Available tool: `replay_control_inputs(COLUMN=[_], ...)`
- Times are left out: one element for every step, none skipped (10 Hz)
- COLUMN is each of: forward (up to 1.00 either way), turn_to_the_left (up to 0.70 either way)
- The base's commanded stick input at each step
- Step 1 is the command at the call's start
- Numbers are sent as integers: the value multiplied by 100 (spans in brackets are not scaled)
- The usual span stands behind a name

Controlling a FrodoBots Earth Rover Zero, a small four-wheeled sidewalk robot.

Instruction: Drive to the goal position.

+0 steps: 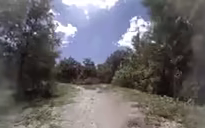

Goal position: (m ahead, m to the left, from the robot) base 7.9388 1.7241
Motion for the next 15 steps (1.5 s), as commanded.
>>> replay_control_inputs(forward=[70, 70, 70, 70, 70, 70, 70, 70, 70, 70, 70, 70, 70, 70, 70], turn_to_the_left=[0, 0, 0, 0, 0, 0, 0, 0, 0, 0, 0, 0, 0, 0, 0])
